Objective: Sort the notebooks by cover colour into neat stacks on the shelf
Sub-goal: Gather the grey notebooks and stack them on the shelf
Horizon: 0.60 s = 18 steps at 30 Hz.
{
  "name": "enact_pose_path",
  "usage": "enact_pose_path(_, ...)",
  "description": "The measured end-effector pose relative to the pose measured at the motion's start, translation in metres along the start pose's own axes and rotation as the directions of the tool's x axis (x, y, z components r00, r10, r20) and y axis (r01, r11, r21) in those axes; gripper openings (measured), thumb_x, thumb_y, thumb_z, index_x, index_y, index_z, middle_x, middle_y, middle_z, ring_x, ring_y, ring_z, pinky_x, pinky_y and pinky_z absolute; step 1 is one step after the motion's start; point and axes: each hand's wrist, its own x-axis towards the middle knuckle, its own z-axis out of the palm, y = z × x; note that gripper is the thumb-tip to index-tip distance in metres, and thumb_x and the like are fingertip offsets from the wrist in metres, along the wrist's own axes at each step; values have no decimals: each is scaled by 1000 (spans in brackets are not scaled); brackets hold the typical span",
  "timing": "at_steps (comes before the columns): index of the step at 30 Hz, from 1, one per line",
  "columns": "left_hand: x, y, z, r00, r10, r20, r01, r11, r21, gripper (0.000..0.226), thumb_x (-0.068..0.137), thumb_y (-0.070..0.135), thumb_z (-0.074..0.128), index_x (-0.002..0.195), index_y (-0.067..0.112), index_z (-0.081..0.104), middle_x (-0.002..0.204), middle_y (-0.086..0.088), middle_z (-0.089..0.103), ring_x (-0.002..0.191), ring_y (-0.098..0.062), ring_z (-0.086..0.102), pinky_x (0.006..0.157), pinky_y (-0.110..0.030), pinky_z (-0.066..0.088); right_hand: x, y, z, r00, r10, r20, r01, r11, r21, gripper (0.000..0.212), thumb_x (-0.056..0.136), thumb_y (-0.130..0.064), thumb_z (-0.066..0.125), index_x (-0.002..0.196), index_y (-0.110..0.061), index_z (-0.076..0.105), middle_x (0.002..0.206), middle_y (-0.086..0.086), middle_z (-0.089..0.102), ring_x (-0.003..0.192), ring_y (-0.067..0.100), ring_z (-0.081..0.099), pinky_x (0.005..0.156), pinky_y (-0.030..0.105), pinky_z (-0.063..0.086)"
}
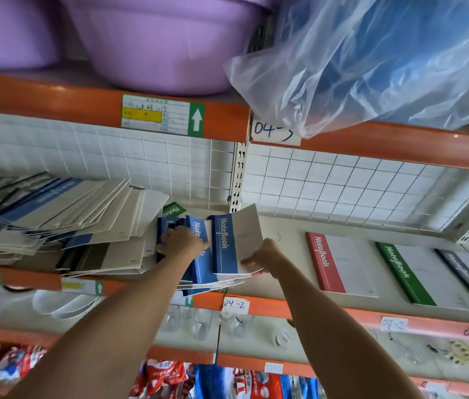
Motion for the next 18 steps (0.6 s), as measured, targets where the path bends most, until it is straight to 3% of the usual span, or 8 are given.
enact_pose_path(3,2,2,-2,993,116,7,-116,993,-26,65,87,39,66,139,11,41,134,-12,55,121,-32,53,95,-39,43,5,2,-5,998,33,57,-26,992,-124,36,74,-11,85,96,1,59,81,16,63,62,24,60,49,26,47)
enact_pose_path(5,-1,6,-2,981,192,7,-190,976,-105,51,93,20,59,139,10,40,130,-13,57,112,-31,58,79,-34,45,8,4,-7,995,20,101,-14,998,-56,40,70,-1,85,102,2,62,97,20,69,86,32,69,73,37,59)
enact_pose_path(7,-1,11,-3,968,252,-6,-251,957,-144,49,93,10,53,139,11,37,125,-15,58,101,-33,61,73,-36,49,12,6,-10,992,-11,123,4,998,55,51,68,12,79,114,0,62,109,21,70,100,36,68,87,46,58)
enact_pose_path(9,1,16,-4,960,281,-17,-280,946,-165,56,93,5,48,144,15,30,123,-16,59,89,-30,61,66,-36,51,12,6,-14,979,-40,201,1,982,190,50,73,13,74,118,-4,59,113,22,67,101,39,67,78,45,60)
enact_pose_path(12,8,19,-5,945,326,12,-316,924,-217,66,95,3,42,153,25,19,129,-17,55,78,-25,59,54,-31,46,9,8,-19,952,-85,294,-51,903,426,31,83,8,69,110,-1,59,112,22,64,97,39,66,64,46,61)
enact_pose_path(14,11,19,-7,931,363,41,-339,902,-267,65,96,4,42,152,29,23,126,-15,57,83,-28,61,60,-34,50,8,13,-21,962,-74,264,-61,881,469,32,80,12,69,109,2,59,108,22,64,94,37,65,66,45,61)
enact_pose_path(17,19,23,-10,899,432,73,-393,869,-302,55,98,10,45,147,30,29,122,-13,59,95,-33,61,76,-39,53,7,16,-27,985,-51,162,-14,927,374,61,65,12,73,123,3,57,120,25,62,110,41,60,89,49,55)
enact_pose_path(18,21,26,-12,887,454,87,-410,860,-304,54,99,12,45,148,30,29,126,-13,58,96,-32,60,77,-39,52,4,18,-29,991,-57,124,8,931,364,63,65,13,71,125,0,57,122,24,61,112,41,59,90,49,54)
